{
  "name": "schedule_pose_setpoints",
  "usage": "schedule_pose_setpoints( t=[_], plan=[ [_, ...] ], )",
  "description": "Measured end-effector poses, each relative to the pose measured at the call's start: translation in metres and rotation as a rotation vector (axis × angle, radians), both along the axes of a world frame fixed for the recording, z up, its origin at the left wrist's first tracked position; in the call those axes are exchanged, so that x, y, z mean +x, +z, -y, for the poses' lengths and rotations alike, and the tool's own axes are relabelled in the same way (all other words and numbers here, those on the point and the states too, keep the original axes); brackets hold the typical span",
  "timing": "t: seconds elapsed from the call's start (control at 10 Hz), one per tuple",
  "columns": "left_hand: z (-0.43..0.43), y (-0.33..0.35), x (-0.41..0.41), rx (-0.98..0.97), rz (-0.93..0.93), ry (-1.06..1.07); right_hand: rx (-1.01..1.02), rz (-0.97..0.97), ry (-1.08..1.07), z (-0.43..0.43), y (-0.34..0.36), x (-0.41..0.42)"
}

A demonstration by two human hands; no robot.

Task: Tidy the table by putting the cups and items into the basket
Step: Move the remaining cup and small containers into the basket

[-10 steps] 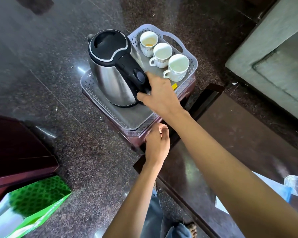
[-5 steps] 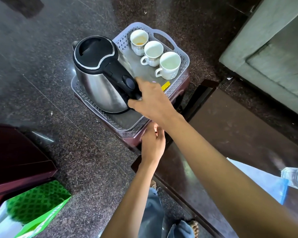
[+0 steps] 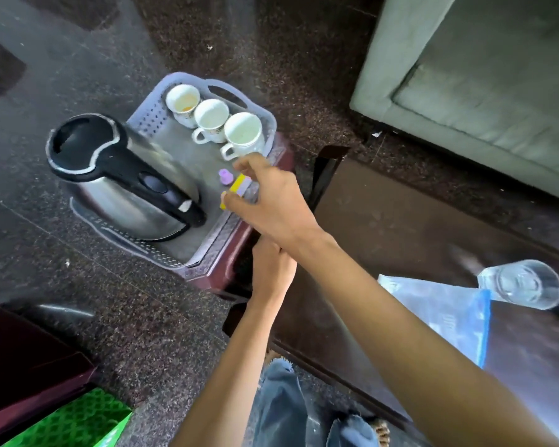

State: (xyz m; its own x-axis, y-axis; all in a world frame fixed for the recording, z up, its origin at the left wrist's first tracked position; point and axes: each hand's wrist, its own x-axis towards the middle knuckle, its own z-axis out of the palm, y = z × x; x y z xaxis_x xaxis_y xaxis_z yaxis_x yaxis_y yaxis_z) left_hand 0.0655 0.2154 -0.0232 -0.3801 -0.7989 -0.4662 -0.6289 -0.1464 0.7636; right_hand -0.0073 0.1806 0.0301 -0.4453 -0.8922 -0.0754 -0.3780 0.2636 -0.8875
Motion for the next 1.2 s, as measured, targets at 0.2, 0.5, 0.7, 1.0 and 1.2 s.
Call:
schedule_pose_setpoints(
  t=[0.2,0.5,0.7,1.0,1.2],
  plan=[
    [-0.040,-0.007,-0.056,-0.107,-0.025,-0.089,-0.124,0.013,-0.350,-0.091,0.008,-0.072],
    [-0.169,-0.014,-0.137,-0.073,-0.061,-0.353,0.039,-0.063,-0.753,-0.299,-0.035,-0.150],
    [-0.279,-0.025,-0.176,0.006,-0.038,-0.563,0.192,-0.104,-0.967,-0.435,-0.067,-0.164],
    [-0.403,-0.055,-0.205,0.024,-0.005,-0.810,0.373,-0.102,-1.200,-0.589,-0.116,-0.163],
    [-0.464,-0.075,-0.228,-0.019,0.023,-0.965,0.597,-0.182,-1.261,-0.670,-0.154,-0.161]
  ],
)
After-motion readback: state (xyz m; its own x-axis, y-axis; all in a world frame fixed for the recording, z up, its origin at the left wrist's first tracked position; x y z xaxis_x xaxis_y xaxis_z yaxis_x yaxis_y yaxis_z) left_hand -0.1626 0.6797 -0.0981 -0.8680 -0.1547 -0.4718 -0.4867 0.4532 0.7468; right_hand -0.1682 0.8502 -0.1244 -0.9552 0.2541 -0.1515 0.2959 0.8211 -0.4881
